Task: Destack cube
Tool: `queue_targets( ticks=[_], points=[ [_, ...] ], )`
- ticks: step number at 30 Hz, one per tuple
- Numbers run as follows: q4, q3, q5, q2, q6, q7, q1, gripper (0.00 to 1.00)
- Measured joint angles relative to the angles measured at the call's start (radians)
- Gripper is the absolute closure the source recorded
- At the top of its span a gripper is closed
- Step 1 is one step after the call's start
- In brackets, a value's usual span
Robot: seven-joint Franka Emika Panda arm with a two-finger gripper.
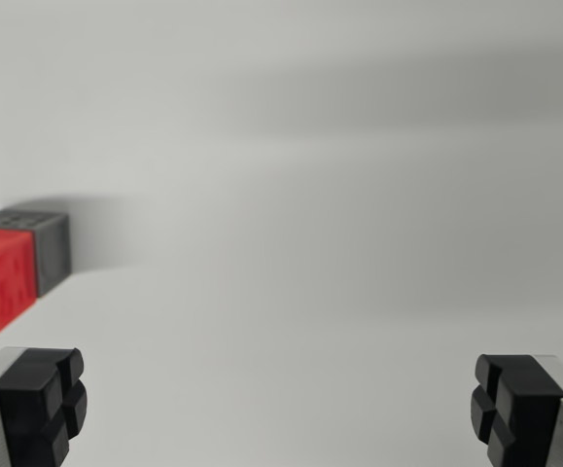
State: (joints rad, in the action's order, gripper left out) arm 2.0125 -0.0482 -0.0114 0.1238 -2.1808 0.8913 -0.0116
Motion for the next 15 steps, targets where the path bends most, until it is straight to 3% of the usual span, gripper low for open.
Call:
queue_targets(
  ticks=[15],
  points=[
    [0.046,0.015,0.004,0.023,-0.062,0.069,-0.05,0.0]
  ],
)
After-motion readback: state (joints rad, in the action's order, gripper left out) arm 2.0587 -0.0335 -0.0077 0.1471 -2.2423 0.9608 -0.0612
